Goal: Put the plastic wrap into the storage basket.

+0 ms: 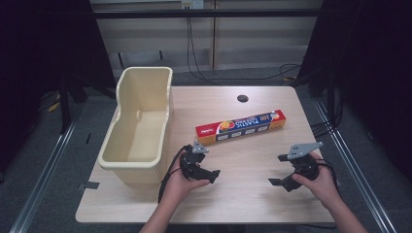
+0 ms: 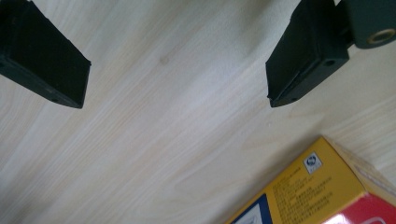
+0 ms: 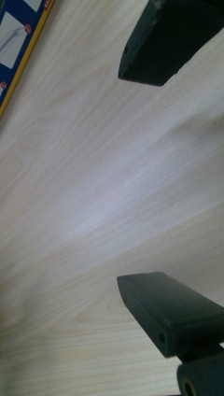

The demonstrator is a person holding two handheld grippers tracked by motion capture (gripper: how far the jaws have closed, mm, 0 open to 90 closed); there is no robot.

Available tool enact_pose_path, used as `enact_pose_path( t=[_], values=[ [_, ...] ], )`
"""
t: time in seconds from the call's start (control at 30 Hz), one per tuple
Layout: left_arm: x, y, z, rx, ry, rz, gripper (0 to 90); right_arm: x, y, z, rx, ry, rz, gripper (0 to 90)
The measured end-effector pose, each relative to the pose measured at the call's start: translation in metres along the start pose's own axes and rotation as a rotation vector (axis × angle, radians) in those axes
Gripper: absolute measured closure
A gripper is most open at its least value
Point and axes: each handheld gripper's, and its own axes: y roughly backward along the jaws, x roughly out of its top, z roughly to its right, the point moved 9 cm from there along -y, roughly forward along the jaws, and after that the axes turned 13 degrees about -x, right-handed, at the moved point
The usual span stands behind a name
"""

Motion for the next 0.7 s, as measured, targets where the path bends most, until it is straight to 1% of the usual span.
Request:
enact_pose_path(
  t=[0.1,0.13,0.17,0.2,0.23,0.27,0.3,0.33,0.37,0.4,0.43,0.47,0.5,0.53,0.57,0.6,0.63,0.67,0.7],
  values=[
    [0.005,-0.001,0.000,0.001,-0.009,-0.009,6.1,0.000,0.002,0.002,-0.010,-0.009,0.007,2.9],
    [0.006,-0.002,0.001,0.001,-0.016,-0.023,6.1,0.001,0.003,0.003,-0.013,-0.013,0.016,2.9],
    [0.008,-0.003,0.001,0.000,-0.016,-0.032,6.1,0.001,0.004,0.004,-0.028,-0.014,0.018,3.0],
    [0.011,-0.004,0.001,-0.004,-0.012,-0.030,6.2,0.001,0.004,0.005,-0.025,-0.012,0.017,3.0],
    [0.014,-0.005,0.002,-0.014,-0.001,-0.014,6.7,0.001,0.005,0.004,-0.022,-0.017,0.018,3.0],
    [0.017,-0.005,0.002,-0.012,0.000,-0.019,7.0,0.001,0.005,0.005,-0.021,-0.020,0.020,3.0],
    [0.019,-0.005,0.002,-0.016,-0.008,-0.032,7.0,0.000,0.006,0.005,-0.024,-0.023,0.019,3.0],
    [0.026,-0.006,0.001,-0.014,-0.018,-0.040,7.0,-0.001,0.005,0.005,-0.021,-0.020,0.016,3.1],
    [0.026,-0.006,0.001,-0.014,-0.018,-0.040,7.0,-0.001,0.005,0.005,-0.021,-0.020,0.016,3.1],
    [0.029,-0.006,0.000,-0.018,-0.027,-0.046,7.0,-0.001,0.005,0.005,-0.018,-0.017,0.017,3.2],
    [0.034,-0.007,0.000,-0.012,-0.029,-0.042,7.2,-0.001,0.005,0.004,-0.006,-0.014,0.017,3.6],
    [0.042,-0.009,0.000,-0.023,-0.036,-0.041,7.3,-0.001,0.005,0.004,-0.007,-0.012,0.017,3.6],
    [0.042,-0.009,0.000,-0.023,-0.036,-0.041,7.4,-0.001,0.005,0.004,-0.007,-0.012,0.017,3.6],
    [0.046,-0.009,-0.001,-0.024,-0.041,-0.046,7.4,-0.001,0.005,0.004,-0.004,-0.010,0.012,3.6],
    [0.054,-0.010,-0.003,-0.017,-0.053,-0.049,7.4,-0.001,0.005,0.005,-0.005,-0.006,0.017,3.6],
    [0.059,-0.011,-0.003,-0.015,-0.048,-0.035,7.4,-0.001,0.004,0.005,-0.002,-0.007,0.017,3.6],
    [0.059,-0.011,-0.003,-0.015,-0.048,-0.035,7.4,-0.001,0.004,0.005,-0.002,-0.007,0.017,3.6],
    [0.062,-0.012,-0.004,-0.019,-0.046,-0.043,7.4,-0.002,0.004,0.005,-0.005,-0.009,0.014,3.6],
    [0.066,-0.014,-0.005,-0.020,-0.043,-0.036,7.4,-0.002,0.004,0.005,-0.005,-0.009,0.014,3.6]
  ],
)
